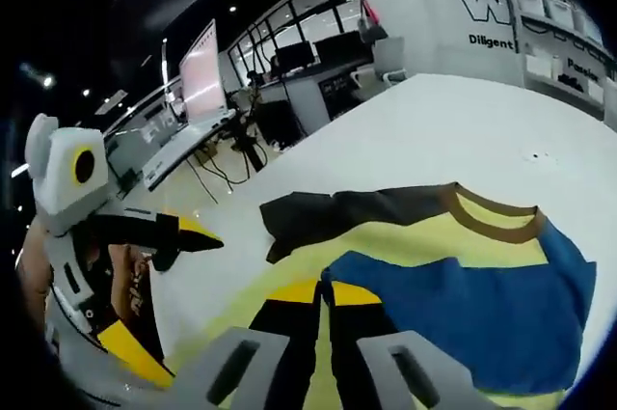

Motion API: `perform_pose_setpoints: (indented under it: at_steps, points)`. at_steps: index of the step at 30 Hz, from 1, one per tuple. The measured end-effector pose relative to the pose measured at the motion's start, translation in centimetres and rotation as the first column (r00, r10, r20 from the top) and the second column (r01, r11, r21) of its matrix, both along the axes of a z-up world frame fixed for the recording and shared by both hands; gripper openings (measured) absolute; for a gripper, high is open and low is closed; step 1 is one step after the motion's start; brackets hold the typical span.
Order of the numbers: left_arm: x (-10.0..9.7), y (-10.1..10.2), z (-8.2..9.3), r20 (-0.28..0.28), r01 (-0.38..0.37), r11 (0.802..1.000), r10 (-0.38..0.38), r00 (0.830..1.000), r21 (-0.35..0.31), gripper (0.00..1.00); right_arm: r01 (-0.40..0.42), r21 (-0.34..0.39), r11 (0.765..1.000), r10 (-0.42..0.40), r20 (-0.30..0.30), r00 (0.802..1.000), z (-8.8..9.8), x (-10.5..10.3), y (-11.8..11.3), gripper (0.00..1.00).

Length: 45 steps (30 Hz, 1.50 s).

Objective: Fold the garment on the visible template until the final outline fits inside the template.

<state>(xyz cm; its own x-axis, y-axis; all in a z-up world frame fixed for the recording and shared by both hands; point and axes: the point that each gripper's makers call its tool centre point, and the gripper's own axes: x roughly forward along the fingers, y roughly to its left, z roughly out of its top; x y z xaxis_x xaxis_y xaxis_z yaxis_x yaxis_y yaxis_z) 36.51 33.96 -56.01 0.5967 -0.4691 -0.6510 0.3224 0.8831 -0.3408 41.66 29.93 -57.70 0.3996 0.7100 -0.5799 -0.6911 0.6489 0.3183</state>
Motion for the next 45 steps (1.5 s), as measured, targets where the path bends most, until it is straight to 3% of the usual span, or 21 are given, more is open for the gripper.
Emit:
perform_pose_setpoints:
  at_steps: [3,6,9,17,29,31,38,42,45]
  points:
    - [0.6,0.5,0.1,-0.026,-0.022,0.999,0.021,0.999,-0.038,0.79,-0.003,0.020,1.000,0.003,-0.002,1.000,0.2,0.0,0.2,0.00]
    - [0.6,0.8,0.2,-0.017,-0.022,1.000,0.022,1.000,-0.017,0.77,-0.009,0.045,0.999,0.011,-0.033,0.999,0.0,-0.1,0.7,0.00]
    - [0.3,1.0,0.1,-0.019,-0.005,1.000,0.005,1.000,0.004,0.77,-0.037,-0.022,0.999,0.036,-0.075,0.997,-1.7,-1.1,0.5,0.00]
    - [-0.5,1.3,0.2,-0.004,0.035,0.998,-0.035,0.999,0.055,0.84,-0.073,-0.063,0.995,0.065,-0.121,0.991,-4.3,-2.5,1.0,0.00]
    - [-0.7,1.0,0.5,0.031,0.052,0.995,-0.055,0.998,0.084,0.91,-0.076,-0.053,0.996,0.067,-0.160,0.985,-5.6,-3.6,1.4,0.00]
    - [-0.6,1.0,0.5,0.039,0.044,0.996,-0.047,0.998,0.083,0.94,-0.060,-0.034,0.998,0.055,-0.136,0.989,-5.2,-3.2,1.4,0.00]
    - [-0.2,0.6,0.5,0.056,0.047,0.994,-0.053,0.997,0.103,0.92,-0.008,0.016,1.000,0.009,-0.052,0.999,-2.7,-1.6,0.1,0.19]
    - [0.4,0.8,0.4,0.066,0.044,0.989,-0.054,0.996,0.139,0.87,0.019,-0.011,1.000,-0.019,0.034,0.999,-1.8,-0.5,-1.9,0.27]
    - [1.1,0.8,0.6,0.077,0.031,0.992,-0.040,0.996,0.126,0.86,0.040,-0.043,0.998,-0.037,0.072,0.997,-1.8,0.0,-3.4,0.32]
